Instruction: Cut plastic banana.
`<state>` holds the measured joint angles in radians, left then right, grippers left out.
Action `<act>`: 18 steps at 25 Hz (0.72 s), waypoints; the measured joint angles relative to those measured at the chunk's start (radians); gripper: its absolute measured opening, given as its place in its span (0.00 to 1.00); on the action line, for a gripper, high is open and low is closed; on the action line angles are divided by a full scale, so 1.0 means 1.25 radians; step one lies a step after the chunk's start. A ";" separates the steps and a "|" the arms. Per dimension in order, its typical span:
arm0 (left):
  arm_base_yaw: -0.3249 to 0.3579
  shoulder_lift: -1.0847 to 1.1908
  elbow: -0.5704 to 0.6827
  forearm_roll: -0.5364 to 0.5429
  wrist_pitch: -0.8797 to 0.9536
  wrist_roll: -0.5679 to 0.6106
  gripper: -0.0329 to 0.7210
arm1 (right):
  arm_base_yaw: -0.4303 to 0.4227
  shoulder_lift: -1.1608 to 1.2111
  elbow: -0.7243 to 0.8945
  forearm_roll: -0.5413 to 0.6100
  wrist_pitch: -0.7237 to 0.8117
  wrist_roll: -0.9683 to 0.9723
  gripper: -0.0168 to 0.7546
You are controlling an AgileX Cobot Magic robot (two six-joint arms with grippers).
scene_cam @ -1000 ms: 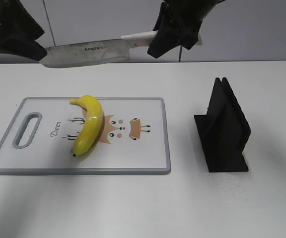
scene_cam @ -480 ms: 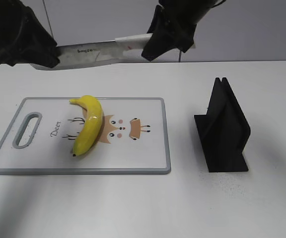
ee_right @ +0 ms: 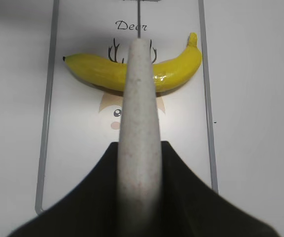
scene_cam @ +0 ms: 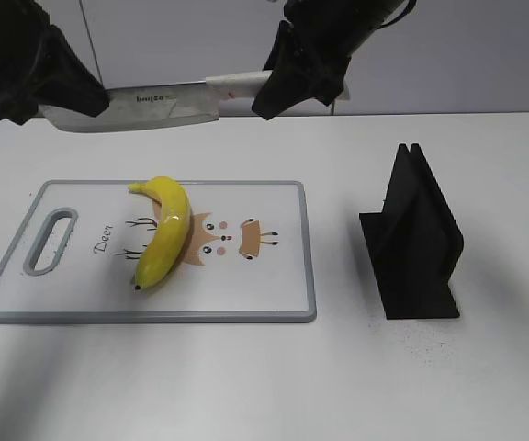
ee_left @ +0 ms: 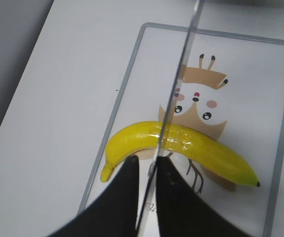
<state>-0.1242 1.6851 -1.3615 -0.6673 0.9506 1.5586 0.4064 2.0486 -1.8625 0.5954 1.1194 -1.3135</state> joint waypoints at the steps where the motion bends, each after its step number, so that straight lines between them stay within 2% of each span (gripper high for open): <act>1: 0.000 0.001 0.000 0.001 0.001 0.002 0.16 | 0.000 0.000 0.000 0.000 0.000 -0.002 0.26; 6: 0.000 0.015 0.000 0.001 0.006 0.002 0.14 | 0.000 0.000 0.000 -0.001 -0.001 -0.005 0.26; 11: -0.002 0.027 0.000 0.015 0.018 0.008 0.08 | 0.000 0.011 0.000 -0.012 -0.002 -0.010 0.26; 18: -0.008 0.079 0.000 0.015 0.008 0.008 0.07 | 0.005 0.051 0.000 -0.075 -0.008 0.019 0.26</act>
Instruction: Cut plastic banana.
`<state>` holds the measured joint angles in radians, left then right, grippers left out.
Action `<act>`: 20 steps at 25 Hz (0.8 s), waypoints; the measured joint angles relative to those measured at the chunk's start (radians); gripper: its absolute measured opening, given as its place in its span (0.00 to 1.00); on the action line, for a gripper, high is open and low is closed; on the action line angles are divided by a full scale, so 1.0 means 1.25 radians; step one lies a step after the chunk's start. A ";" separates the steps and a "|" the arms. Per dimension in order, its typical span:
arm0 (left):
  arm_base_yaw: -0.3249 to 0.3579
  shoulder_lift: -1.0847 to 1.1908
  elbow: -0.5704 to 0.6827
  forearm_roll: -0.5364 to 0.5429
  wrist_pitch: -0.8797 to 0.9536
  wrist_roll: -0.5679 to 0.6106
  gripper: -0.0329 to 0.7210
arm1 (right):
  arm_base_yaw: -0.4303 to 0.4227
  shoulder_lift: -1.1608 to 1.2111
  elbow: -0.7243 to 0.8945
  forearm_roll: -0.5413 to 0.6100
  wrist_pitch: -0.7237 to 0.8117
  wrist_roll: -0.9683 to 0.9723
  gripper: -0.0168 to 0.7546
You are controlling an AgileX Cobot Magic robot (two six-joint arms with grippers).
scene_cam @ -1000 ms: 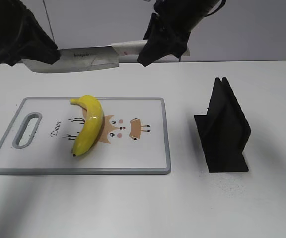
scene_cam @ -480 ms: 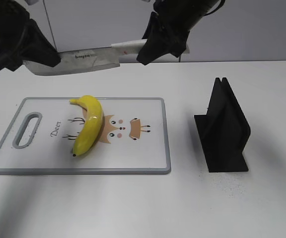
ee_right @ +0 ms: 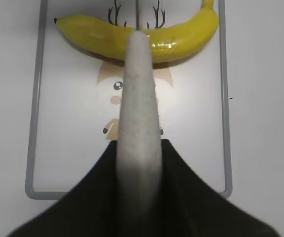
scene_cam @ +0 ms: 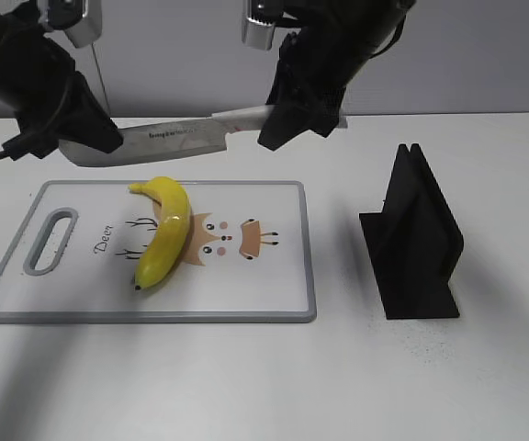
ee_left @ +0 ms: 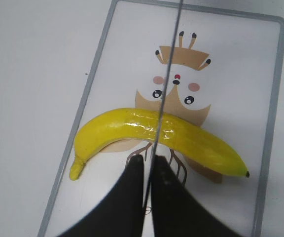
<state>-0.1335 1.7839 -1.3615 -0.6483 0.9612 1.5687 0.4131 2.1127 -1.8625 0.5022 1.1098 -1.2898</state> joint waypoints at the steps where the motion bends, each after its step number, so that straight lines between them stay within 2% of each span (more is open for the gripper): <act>1: -0.001 0.006 0.000 0.000 -0.006 0.000 0.07 | 0.000 0.006 -0.001 -0.006 -0.001 0.005 0.26; 6: -0.025 0.032 0.001 0.019 -0.042 -0.002 0.07 | 0.000 0.045 -0.002 -0.038 -0.004 0.016 0.26; 11: -0.050 0.068 0.006 0.040 -0.070 -0.048 0.07 | 0.001 0.074 -0.002 -0.072 0.011 0.042 0.26; 20: -0.074 0.073 0.087 0.068 -0.184 -0.080 0.07 | 0.021 0.119 -0.003 -0.126 -0.004 0.064 0.26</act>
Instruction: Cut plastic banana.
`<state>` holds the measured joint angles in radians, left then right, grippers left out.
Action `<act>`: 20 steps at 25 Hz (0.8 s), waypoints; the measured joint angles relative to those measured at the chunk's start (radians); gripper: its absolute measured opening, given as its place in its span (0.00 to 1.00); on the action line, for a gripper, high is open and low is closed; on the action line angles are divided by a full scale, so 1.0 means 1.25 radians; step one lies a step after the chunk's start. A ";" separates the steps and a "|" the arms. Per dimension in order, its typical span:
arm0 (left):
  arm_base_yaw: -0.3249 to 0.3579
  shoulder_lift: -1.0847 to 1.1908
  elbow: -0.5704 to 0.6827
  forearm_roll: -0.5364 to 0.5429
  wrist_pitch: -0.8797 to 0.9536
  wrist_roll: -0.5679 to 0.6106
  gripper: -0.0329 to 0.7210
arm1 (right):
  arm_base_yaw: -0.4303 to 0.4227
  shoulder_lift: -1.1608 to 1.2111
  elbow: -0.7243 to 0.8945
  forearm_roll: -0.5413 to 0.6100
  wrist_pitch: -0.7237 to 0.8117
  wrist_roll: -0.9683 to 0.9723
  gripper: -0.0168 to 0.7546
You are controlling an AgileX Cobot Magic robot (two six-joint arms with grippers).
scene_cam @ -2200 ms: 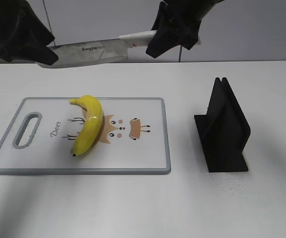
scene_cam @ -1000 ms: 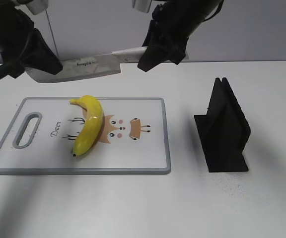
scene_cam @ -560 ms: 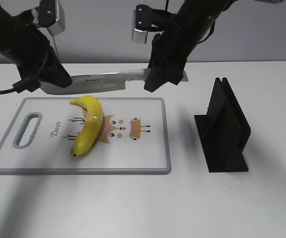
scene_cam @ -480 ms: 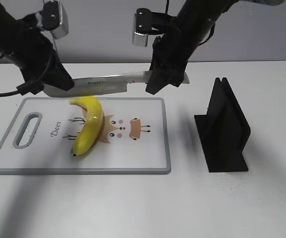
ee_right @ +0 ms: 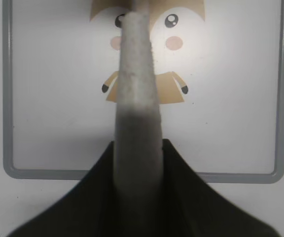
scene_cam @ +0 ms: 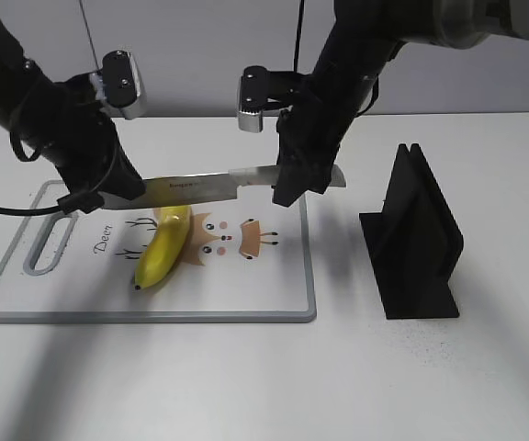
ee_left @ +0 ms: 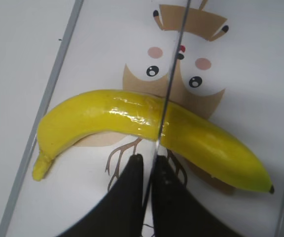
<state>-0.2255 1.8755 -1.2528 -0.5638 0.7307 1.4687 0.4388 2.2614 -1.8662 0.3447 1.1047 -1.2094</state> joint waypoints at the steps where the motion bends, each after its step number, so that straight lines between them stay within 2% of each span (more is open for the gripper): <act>1: -0.001 0.000 0.004 0.000 -0.011 0.000 0.07 | 0.001 0.003 0.000 -0.001 -0.006 0.000 0.26; 20: -0.001 0.075 -0.006 -0.023 -0.020 0.003 0.07 | 0.001 0.054 -0.004 -0.006 -0.028 0.000 0.27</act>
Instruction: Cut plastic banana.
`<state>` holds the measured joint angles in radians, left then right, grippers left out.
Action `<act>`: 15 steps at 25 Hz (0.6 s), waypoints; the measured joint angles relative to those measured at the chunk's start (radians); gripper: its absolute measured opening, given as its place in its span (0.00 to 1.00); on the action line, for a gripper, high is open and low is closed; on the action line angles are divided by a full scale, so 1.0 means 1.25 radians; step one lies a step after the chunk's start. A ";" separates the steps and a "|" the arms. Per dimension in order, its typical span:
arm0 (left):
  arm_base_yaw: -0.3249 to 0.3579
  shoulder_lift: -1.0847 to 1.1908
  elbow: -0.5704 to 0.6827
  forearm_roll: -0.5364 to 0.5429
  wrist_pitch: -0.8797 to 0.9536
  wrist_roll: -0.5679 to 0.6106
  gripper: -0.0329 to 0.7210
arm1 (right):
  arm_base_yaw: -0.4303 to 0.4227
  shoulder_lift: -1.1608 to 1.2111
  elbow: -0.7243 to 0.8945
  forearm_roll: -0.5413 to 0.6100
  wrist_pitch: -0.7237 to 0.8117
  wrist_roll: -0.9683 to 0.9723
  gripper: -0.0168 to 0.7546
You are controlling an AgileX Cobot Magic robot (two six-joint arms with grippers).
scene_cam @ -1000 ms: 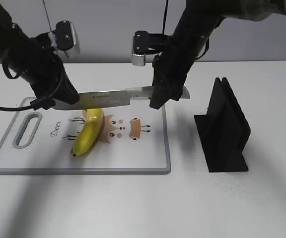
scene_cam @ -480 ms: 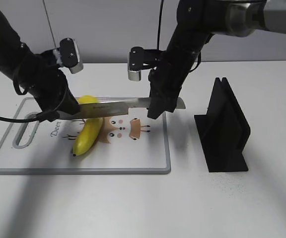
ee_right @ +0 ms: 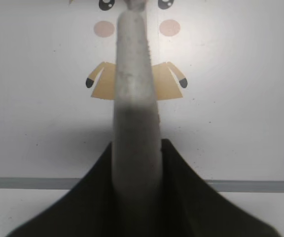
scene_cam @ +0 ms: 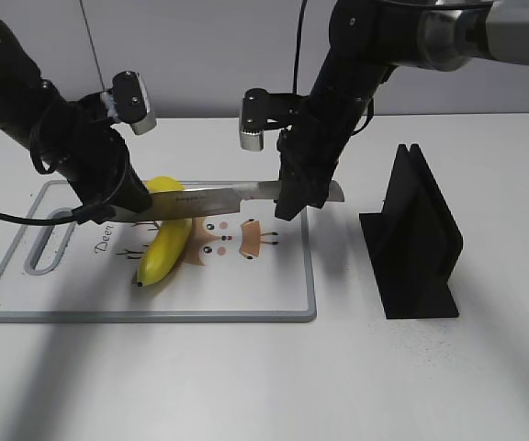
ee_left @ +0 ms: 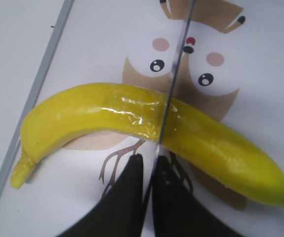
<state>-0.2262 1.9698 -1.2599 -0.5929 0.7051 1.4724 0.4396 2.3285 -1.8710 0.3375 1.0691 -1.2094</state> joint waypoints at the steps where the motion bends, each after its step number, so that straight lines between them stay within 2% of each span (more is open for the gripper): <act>1: 0.001 0.000 0.000 -0.001 0.001 0.001 0.08 | 0.000 0.000 0.000 0.000 -0.001 0.000 0.27; 15: 0.001 0.005 -0.004 -0.004 0.002 0.002 0.07 | -0.001 0.004 -0.002 0.005 -0.009 -0.003 0.27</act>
<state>-0.2246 1.9757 -1.2653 -0.5980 0.7078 1.4744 0.4380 2.3336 -1.8729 0.3441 1.0578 -1.2129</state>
